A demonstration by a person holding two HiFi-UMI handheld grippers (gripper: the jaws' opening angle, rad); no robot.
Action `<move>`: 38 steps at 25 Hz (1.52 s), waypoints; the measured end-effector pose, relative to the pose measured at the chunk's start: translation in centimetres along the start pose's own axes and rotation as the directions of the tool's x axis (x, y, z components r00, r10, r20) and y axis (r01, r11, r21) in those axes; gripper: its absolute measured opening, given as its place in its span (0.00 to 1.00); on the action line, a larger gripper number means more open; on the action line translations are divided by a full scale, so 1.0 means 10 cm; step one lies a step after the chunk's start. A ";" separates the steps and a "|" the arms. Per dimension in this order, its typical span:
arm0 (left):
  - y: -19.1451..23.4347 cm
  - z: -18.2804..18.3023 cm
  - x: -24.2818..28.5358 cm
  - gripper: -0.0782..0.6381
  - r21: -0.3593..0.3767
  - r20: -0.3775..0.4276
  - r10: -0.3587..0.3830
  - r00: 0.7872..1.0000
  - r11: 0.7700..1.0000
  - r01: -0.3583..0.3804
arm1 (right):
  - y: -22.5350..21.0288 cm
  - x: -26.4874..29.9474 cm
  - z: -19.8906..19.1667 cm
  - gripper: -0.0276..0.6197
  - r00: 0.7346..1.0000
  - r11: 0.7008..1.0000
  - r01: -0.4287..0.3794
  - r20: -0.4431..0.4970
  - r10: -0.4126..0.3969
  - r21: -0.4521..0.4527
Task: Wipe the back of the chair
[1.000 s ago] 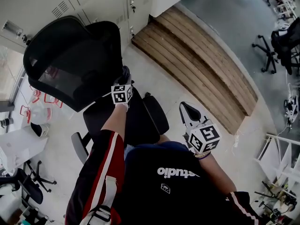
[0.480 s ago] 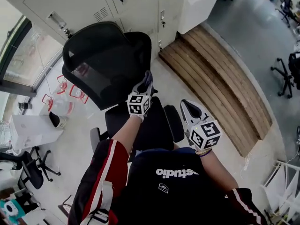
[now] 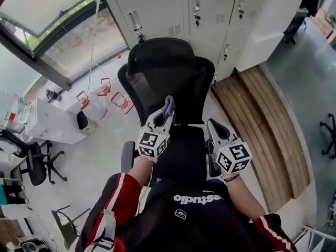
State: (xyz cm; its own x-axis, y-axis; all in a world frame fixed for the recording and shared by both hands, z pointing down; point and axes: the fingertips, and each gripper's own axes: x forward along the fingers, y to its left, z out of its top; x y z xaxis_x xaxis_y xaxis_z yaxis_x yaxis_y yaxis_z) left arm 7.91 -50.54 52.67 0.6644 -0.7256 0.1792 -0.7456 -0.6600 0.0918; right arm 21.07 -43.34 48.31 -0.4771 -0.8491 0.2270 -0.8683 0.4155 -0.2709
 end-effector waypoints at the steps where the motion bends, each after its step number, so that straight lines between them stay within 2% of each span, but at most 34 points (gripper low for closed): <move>1: 0.08 0.09 -0.16 0.19 -0.009 0.008 0.021 1.000 1.000 -0.021 | 0.08 0.03 0.02 0.06 1.000 1.000 -0.012 0.003 0.012 -0.003; 8: 0.55 0.49 -1.12 0.19 0.004 0.040 0.110 0.993 0.994 -0.110 | 0.63 0.21 0.14 0.06 0.998 0.997 -0.055 0.014 0.056 -0.047; 12: 0.87 0.57 -1.50 0.19 -0.044 0.068 0.144 0.987 0.989 -0.141 | 0.86 0.35 0.10 0.06 0.999 0.998 -0.031 0.009 0.032 -0.057; 15: 1.01 0.61 -1.68 0.19 -0.020 0.074 0.126 0.989 0.992 -0.125 | 1.08 0.42 0.11 0.06 1.000 0.997 -0.010 0.021 0.011 -0.072; 20: 1.17 0.62 -1.83 0.19 -0.021 0.096 0.068 0.993 0.998 -0.066 | 1.32 0.49 0.06 0.06 0.998 0.996 0.049 0.031 -0.046 -0.079; 23: 1.19 0.63 -1.90 0.19 -0.007 0.102 0.033 0.994 0.999 -0.033 | 1.45 0.46 0.01 0.06 0.997 0.994 0.076 0.025 -0.074 -0.076; 28: 1.09 0.62 -2.06 0.19 -0.036 0.124 0.004 0.992 0.999 0.001 | 1.63 0.31 -0.03 0.06 0.995 0.991 0.095 0.020 -0.094 -0.093; 34: 0.81 0.59 -2.36 0.19 -0.063 0.139 0.010 0.990 0.998 -0.001 | 1.88 0.05 -0.10 0.06 0.999 0.993 0.048 0.012 -0.047 -0.112; 38: 0.40 0.50 -2.64 0.19 -0.082 0.133 0.011 0.991 0.997 -0.001 | 2.04 -0.30 -0.21 0.06 1.000 0.993 0.002 0.004 -0.002 -0.117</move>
State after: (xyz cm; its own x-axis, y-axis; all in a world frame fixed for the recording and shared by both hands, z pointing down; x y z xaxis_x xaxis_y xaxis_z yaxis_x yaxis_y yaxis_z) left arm -12.32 -35.01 43.40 0.6568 -0.7525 0.0488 -0.7477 -0.6414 0.1718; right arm 4.56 -31.62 44.06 -0.4750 -0.8510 0.2241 -0.8793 0.4489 -0.1592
